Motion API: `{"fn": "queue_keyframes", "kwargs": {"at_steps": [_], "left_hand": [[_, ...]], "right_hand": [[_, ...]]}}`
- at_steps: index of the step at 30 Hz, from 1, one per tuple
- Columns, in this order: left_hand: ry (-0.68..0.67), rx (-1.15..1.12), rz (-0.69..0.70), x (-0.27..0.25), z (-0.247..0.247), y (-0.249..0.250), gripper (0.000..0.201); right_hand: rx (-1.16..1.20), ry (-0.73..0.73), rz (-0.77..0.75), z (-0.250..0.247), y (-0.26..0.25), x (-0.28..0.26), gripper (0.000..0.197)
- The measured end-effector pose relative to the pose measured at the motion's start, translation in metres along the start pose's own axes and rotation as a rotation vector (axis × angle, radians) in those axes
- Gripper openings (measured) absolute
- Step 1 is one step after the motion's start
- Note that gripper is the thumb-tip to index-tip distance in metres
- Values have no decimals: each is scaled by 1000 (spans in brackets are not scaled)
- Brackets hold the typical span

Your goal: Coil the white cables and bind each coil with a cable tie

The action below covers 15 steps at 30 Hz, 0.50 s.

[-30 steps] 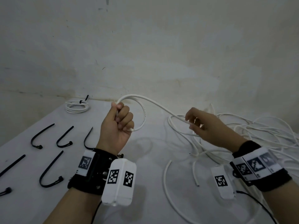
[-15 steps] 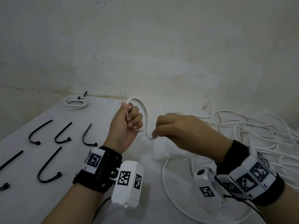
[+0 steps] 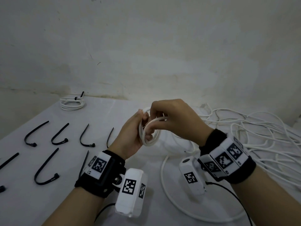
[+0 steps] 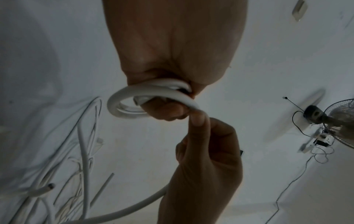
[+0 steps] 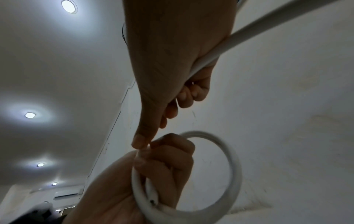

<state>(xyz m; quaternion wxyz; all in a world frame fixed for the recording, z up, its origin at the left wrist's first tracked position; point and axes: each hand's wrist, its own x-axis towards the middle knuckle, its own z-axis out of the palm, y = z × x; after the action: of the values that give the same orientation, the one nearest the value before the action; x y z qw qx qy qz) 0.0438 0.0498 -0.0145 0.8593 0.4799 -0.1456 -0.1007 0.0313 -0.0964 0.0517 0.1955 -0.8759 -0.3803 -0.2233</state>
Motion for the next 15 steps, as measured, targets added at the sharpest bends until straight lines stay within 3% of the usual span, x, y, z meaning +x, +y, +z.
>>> {"fn": "queue_keyframes", "kwargs": {"at_steps": [7,11,15], "left_hand": [[-110,-86,-112,-1,-4,2,36],[-78,-268,-66,1,-12,13,30],[-62,-339,-21,2,-21,18,33]], "right_hand": [[116,51,114,-1,24,-12,17],[195,-17,294,-19,57,-37,7],[164,-92,404,-30,72,-47,16]]}}
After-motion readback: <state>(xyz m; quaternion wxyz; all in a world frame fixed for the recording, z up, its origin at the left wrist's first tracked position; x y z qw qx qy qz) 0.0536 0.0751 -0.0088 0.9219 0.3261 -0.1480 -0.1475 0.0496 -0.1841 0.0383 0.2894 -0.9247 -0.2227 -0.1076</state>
